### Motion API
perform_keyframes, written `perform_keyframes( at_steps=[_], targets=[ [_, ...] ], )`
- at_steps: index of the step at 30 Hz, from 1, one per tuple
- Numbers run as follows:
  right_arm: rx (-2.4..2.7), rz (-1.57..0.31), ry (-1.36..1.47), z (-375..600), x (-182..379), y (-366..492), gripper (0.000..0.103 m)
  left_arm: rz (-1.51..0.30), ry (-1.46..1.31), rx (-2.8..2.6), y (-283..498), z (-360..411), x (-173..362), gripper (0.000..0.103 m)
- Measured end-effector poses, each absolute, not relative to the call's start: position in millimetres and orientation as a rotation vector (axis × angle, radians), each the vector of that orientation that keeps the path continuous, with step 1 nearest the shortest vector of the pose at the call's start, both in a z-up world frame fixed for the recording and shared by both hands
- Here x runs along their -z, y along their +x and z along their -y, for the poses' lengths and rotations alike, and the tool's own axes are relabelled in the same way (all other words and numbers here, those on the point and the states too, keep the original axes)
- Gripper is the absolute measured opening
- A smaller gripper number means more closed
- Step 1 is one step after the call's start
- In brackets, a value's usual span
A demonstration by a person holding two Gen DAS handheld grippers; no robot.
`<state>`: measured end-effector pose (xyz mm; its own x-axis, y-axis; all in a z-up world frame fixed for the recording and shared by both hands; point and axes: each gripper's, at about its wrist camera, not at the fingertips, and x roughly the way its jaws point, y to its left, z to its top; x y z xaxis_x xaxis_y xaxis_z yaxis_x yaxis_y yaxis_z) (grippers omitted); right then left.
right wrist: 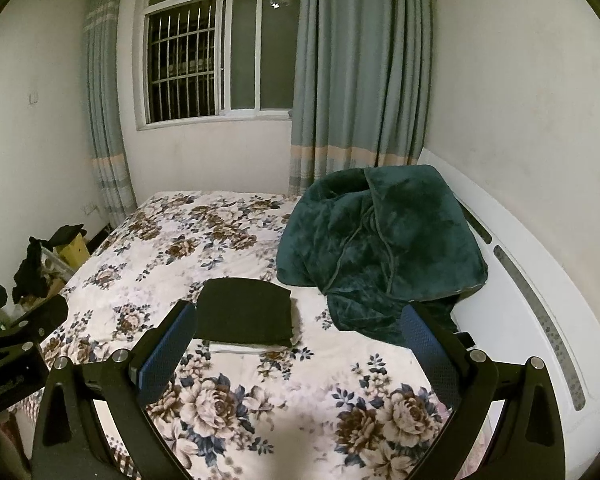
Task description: Fold small clothes
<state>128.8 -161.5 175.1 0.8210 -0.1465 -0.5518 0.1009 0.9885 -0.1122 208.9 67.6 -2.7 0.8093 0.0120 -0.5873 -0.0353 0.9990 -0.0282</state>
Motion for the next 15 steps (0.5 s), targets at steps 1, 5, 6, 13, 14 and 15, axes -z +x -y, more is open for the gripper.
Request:
perform_keyframes(
  at_steps=[1, 5, 6, 13, 14, 15],
  targets=[
    [0.132, -0.593, -0.078, 160.7, -174.7, 126.3, 0.103, -0.628, -0.039, -0.029, 208.1, -67.5, 3.9, 0.099],
    [0.133, -0.591, -0.082, 160.3, -174.5, 127.0, 0.103, -0.628, -0.048, -0.035, 205.8, -66.9, 6.9, 0.099],
    [0.134, -0.591, -0.083, 160.2, -174.4, 126.3, 0.103, -0.628, -0.045, -0.035, 206.0, -67.2, 7.1, 0.099],
    [0.135, -0.589, -0.083, 159.8, -173.0, 125.0, 0.103, -0.628, -0.047, -0.040, 205.3, -67.3, 7.7, 0.099],
    [0.136, -0.588, -0.085, 159.7, -172.7, 125.4, 0.103, -0.626, -0.045, -0.039, 204.6, -66.7, 8.6, 0.099],
    [0.137, -0.587, -0.085, 159.5, -171.7, 123.7, 0.103, -0.626, -0.045, -0.039, 204.6, -66.8, 8.5, 0.099]
  ],
)
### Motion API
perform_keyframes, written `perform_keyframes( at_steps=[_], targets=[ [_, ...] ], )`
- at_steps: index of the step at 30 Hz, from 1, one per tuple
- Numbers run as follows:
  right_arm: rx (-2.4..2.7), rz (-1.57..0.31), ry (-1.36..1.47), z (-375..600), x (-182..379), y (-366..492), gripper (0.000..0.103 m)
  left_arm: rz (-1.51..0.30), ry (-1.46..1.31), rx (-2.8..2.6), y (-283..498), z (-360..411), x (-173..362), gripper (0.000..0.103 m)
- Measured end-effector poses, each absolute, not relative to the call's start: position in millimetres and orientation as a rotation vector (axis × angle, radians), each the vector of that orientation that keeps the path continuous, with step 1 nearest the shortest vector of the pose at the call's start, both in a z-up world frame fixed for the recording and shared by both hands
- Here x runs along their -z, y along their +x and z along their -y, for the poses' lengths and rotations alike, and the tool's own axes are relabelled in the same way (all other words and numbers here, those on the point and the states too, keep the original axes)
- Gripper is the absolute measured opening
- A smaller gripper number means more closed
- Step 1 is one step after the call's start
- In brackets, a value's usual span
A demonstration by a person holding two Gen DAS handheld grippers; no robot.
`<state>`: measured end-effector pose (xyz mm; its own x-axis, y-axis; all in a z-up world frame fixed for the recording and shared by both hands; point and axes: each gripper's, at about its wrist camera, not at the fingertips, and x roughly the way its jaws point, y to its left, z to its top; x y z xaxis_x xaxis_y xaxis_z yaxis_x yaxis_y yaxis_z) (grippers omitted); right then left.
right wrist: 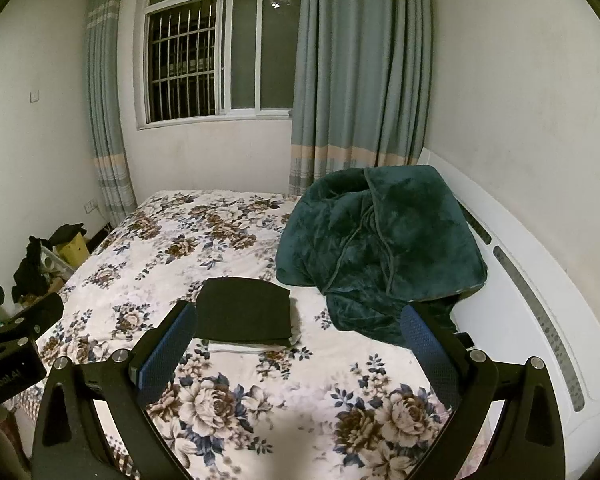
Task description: Fold small clothes
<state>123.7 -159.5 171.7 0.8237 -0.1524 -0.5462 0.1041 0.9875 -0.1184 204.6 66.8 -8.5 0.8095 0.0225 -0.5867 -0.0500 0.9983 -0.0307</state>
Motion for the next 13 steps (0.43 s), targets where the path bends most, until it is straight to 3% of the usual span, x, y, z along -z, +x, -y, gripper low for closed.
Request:
perform_keyframes(
  at_steps=[13],
  targets=[
    [0.140, -0.589, -0.082, 158.5, -169.7, 120.1, 0.103, -0.622, -0.060, -0.035, 205.4, -65.2, 6.2, 0.099]
  ],
)
